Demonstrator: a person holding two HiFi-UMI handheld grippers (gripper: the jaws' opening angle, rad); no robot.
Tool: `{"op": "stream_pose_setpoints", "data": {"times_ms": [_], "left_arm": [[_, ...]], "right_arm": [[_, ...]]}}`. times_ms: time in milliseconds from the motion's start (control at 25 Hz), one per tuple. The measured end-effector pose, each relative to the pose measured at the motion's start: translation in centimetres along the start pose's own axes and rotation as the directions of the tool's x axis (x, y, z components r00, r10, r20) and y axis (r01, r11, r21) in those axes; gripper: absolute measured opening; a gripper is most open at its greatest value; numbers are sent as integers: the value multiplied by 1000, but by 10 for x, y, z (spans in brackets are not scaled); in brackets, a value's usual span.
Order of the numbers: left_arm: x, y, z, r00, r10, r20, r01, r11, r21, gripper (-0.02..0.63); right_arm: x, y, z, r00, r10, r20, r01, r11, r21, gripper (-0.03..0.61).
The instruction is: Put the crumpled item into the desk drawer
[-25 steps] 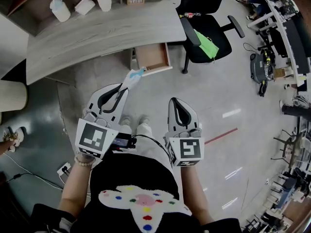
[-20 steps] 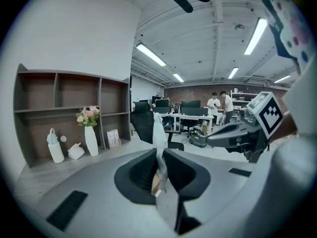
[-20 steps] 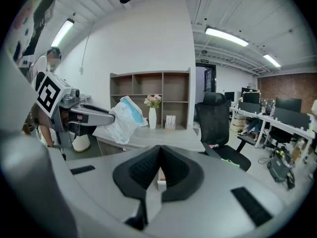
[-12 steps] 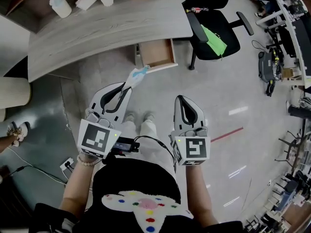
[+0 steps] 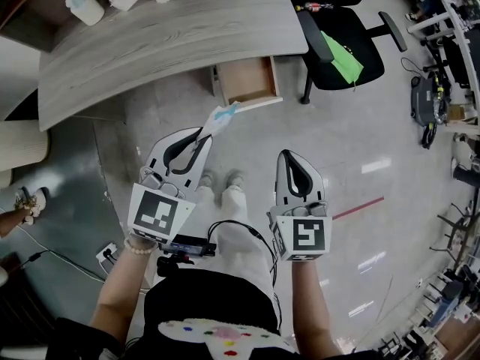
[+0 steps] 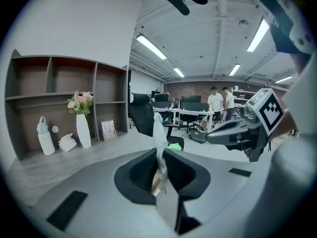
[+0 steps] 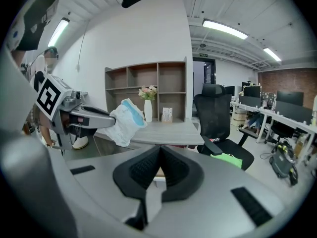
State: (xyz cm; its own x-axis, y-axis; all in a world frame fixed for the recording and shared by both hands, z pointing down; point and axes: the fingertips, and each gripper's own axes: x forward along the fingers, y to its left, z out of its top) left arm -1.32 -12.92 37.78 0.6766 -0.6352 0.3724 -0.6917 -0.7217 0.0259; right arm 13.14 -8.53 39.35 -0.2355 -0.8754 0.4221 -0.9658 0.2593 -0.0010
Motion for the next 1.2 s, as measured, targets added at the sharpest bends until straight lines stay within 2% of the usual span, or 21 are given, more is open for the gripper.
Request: {"op": "stream_pose_setpoints", "data": {"times_ms": [400, 560, 760, 960, 1200], "left_arm": [[59, 16, -44, 999, 9, -35, -9, 1000, 5, 51], [85, 25, -65, 999, 11, -54, -11, 1000, -9, 49], [120, 25, -103, 994, -2, -110, 7, 999, 40, 49], [155, 27, -132, 989, -10, -145, 10, 1000, -1, 49], [192, 32, -162, 983, -9, -182, 5, 1000, -25, 51]], "right_arm": [[39, -12, -32, 999, 38, -28, -38, 999, 8, 3], [55, -16, -44, 993, 48, -105, -48, 999, -4, 3], [70, -21, -60, 990, 69, -120, -70, 998, -5, 3], [83, -24, -62, 995, 87, -56, -84, 995, 54, 3], [88, -34, -84, 992, 80, -93, -78, 997, 27, 3]]}}
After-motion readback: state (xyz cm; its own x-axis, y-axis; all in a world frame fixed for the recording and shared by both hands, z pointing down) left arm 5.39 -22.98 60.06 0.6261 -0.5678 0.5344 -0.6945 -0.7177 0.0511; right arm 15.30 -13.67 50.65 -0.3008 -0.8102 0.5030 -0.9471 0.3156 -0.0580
